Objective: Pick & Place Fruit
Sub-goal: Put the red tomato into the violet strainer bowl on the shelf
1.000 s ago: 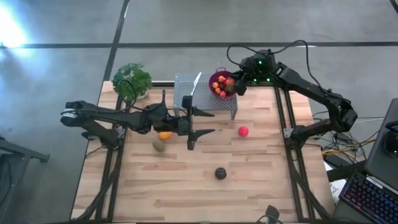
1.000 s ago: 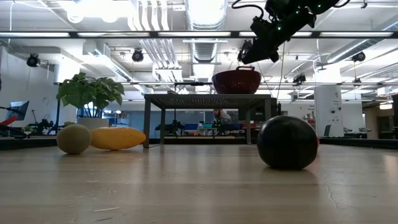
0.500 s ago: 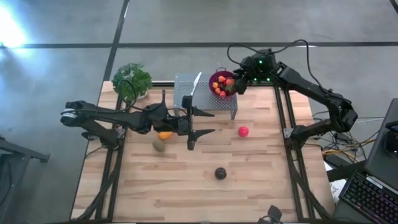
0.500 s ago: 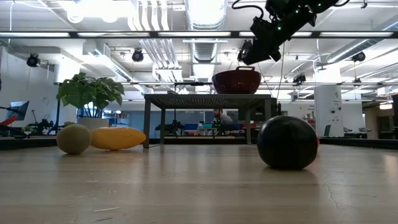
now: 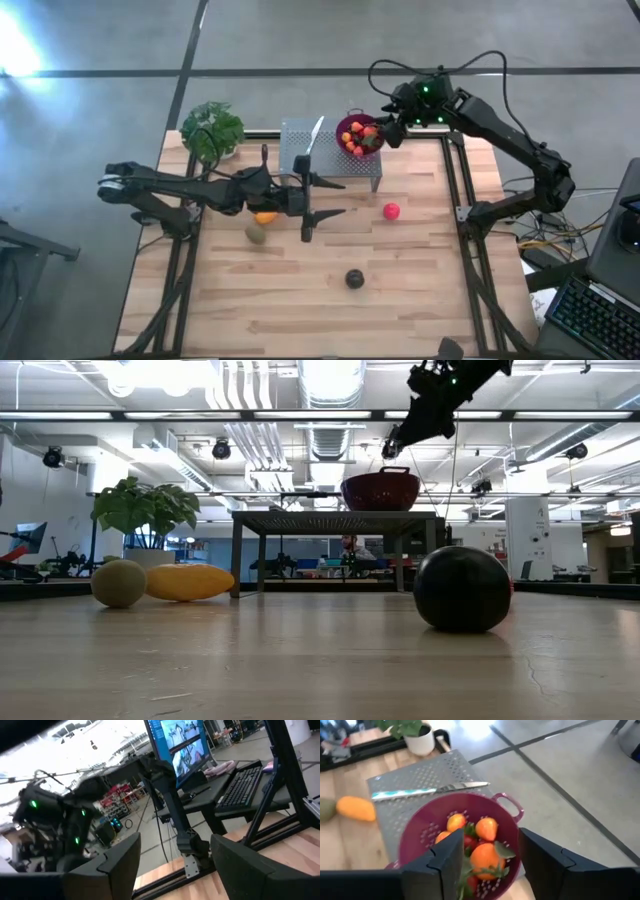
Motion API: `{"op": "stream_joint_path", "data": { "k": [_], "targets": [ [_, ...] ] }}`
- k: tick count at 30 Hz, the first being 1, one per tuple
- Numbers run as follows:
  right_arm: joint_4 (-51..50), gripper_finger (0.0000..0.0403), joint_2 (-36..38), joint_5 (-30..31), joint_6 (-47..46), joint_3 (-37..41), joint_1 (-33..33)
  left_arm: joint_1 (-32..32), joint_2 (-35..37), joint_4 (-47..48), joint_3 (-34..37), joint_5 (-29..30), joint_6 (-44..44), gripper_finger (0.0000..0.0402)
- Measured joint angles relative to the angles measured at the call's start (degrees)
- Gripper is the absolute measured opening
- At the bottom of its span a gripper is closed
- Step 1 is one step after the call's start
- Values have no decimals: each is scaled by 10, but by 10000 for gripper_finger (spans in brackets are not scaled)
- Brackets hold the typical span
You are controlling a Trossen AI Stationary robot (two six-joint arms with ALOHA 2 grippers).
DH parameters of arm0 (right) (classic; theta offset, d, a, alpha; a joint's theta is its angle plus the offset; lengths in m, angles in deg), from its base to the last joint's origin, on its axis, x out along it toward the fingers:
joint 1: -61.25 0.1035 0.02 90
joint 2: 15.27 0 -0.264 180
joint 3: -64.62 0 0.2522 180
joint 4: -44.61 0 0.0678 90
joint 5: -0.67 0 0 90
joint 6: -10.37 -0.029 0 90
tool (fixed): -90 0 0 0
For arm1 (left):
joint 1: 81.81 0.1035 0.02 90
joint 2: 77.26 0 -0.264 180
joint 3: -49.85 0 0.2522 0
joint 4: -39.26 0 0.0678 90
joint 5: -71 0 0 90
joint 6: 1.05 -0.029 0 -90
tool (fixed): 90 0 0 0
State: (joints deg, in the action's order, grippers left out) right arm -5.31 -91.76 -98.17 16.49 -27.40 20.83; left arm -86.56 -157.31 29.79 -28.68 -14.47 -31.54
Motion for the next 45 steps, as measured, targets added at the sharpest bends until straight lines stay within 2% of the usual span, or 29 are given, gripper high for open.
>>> {"op": "stream_joint_path", "data": {
  "k": [9,14,20,25,32,45],
  "targets": [
    [-148,209,14,0,14,-63,55,0,3,58,0,50,9,245],
    [-210,208,49,3,-13,-45,95,0,13,107,0,67,26,245],
    [-236,207,112,56,-62,-1,151,0,16,150,0,91,33,245],
    [-224,218,169,89,-111,69,194,2,16,167,0,92,36,245],
    [-140,246,229,91,-160,204,240,4,16,166,0,92,35,245],
    [-45,314,232,111,-161,361,260,8,16,166,1,91,35,245]
  ]
}}
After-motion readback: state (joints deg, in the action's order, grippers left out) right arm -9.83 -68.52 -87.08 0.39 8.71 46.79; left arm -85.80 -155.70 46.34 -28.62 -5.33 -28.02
